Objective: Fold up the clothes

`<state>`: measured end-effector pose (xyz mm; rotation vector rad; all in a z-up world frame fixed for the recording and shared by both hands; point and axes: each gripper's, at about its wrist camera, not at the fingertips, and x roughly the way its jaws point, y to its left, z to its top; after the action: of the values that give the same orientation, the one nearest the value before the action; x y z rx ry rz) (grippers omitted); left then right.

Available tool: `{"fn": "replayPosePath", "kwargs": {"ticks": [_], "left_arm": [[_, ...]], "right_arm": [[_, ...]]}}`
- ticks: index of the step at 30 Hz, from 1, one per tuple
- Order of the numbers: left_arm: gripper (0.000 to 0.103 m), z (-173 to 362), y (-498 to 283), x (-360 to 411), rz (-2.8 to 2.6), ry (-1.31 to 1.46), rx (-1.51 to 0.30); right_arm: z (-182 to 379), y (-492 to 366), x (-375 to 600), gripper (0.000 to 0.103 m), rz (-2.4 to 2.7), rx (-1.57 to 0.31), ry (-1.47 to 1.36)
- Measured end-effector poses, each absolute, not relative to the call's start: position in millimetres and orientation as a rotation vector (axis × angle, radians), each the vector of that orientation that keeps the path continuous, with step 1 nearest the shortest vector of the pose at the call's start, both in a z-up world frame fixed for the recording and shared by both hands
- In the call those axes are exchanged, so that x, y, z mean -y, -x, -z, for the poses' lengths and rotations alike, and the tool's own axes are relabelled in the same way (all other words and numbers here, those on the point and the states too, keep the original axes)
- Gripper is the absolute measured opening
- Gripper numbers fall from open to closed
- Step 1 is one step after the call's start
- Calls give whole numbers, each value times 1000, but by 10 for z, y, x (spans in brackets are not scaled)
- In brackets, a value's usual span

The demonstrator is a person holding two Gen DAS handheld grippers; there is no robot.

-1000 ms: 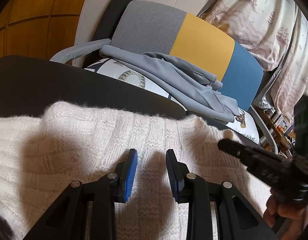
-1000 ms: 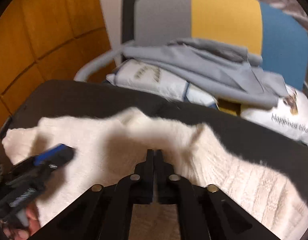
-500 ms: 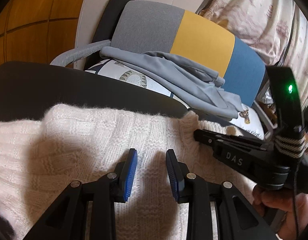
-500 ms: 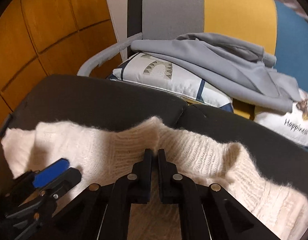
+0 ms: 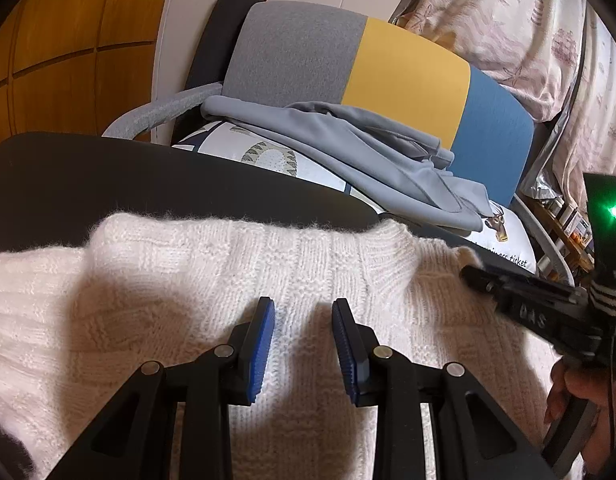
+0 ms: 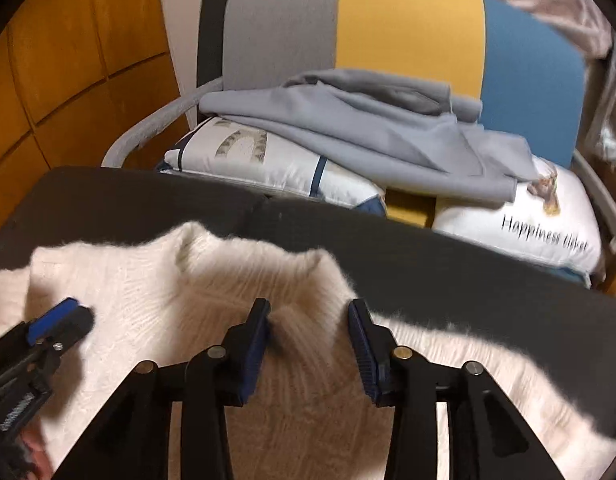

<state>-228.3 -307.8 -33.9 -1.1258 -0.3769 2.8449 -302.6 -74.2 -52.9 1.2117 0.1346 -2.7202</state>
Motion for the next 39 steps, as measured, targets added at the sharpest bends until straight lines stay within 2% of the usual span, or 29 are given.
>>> {"fn": "replayPosePath", "kwargs": {"ticks": [1, 6, 10, 12, 17, 19, 21, 25, 29, 36, 39], "left_arm": [[30, 338, 2284, 3073, -2846, 1126, 376], [30, 341, 2280, 3084, -2846, 1124, 373], [30, 339, 2278, 3078, -2845, 1125, 375], [30, 337, 2276, 3069, -2848, 1127, 371], [30, 330, 2274, 3051, -2854, 1133, 356], [30, 327, 2272, 3058, -2851, 1132, 362], [30, 329, 2274, 3064, -2850, 1132, 363], [30, 331, 2275, 3066, -2850, 1131, 364], [30, 331, 2275, 3066, -2850, 1131, 366], [30, 335, 2279, 3072, -2848, 1129, 373], [30, 335, 2281, 3074, -2848, 1130, 369]], "right_arm": [[504, 3035, 743, 8, 2741, -148, -1202], [561, 3131, 716, 8, 2757, -78, -1238], [436, 2972, 662, 35, 2737, -20, -1189], [364, 2792, 626, 37, 2748, -16, -1164], [442, 2605, 536, 35, 2740, -14, -1210], [547, 2700, 505, 19, 2713, 3, -1262], [567, 2773, 449, 14, 2753, -13, -1277], [579, 2819, 271, 14, 2781, 99, -1272], [447, 2717, 267, 16, 2781, 117, -1172], [550, 2986, 437, 14, 2730, -11, -1265], [458, 2775, 308, 19, 2770, 152, -1245]]}}
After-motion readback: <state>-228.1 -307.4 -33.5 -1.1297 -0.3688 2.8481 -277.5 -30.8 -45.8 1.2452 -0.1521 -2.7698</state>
